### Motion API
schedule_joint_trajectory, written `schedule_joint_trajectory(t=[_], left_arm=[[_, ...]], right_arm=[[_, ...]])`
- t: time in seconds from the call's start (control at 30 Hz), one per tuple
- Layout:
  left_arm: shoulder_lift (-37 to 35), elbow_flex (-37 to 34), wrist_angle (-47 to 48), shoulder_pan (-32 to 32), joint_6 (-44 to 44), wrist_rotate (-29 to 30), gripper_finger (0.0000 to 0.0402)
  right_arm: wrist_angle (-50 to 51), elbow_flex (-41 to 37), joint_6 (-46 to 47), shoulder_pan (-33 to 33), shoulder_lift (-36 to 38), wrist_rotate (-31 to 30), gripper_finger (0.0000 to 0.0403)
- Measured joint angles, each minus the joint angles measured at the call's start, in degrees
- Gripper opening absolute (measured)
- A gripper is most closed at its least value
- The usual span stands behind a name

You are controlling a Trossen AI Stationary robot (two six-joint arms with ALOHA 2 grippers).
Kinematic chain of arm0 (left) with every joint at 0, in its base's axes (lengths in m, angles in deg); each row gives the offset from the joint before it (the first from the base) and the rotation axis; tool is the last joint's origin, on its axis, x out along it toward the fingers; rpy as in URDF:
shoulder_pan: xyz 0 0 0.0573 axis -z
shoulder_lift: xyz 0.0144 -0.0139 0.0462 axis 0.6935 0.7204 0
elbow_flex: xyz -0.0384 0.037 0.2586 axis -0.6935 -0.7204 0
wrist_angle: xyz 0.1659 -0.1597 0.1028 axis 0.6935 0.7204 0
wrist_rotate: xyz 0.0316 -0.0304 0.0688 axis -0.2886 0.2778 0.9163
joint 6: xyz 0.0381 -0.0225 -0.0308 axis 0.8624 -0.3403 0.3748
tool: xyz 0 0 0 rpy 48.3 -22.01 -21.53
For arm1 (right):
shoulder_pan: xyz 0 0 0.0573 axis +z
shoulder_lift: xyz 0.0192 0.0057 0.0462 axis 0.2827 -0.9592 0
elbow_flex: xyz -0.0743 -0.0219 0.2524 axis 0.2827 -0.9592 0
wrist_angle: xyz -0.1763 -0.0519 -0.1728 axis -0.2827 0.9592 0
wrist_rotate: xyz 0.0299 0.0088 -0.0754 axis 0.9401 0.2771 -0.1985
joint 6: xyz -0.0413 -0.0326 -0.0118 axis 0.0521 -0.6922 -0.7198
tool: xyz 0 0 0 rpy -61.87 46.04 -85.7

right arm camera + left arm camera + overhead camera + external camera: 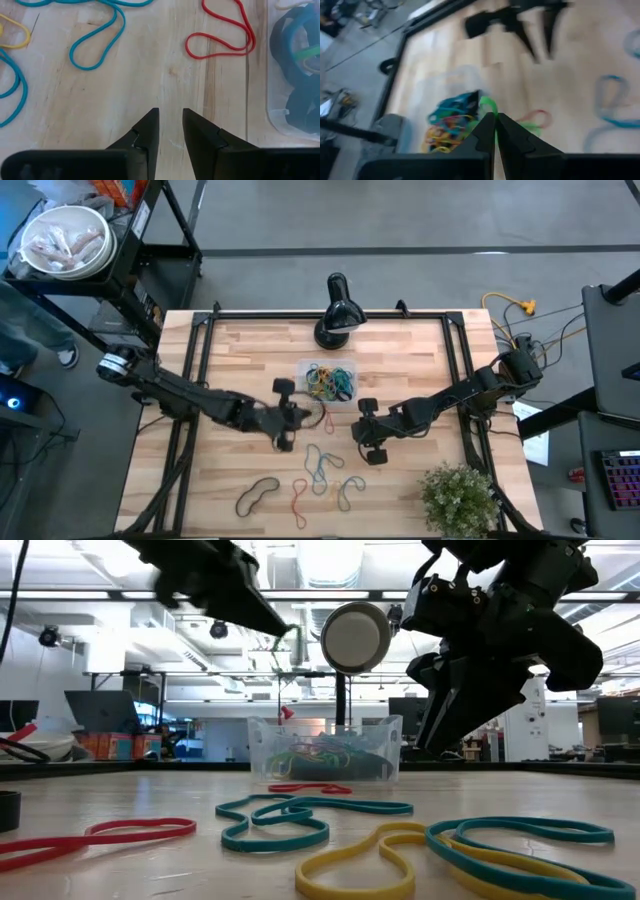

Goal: Pick and place rubber bands into bin
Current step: Put the green rubber band into the transparent bin

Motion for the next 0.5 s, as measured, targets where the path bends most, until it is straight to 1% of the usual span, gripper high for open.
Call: schedule_joint_trajectory(t=[0.13, 0.33, 0.5], left_arm=[[0.2, 0.1, -2.5, -5.4, 1.5, 0.1, 0.0000], [1.7, 0.0, -2.1, -13.2, 1.5, -0.1, 0.0000], [4.2, 0.0, -2.6, -17.8, 1.6, -3.1, 0.0000]], right_arm=[[-0.2, 0.0, -0.3, 0.0, 0.0, 0.0, 0.0082], [-0.2, -0.2, -0.4, 0.0, 0.0, 0.0, 0.0075], [-0.2, -0.3, -0.4, 0.0, 0.0, 0.0, 0.0073]])
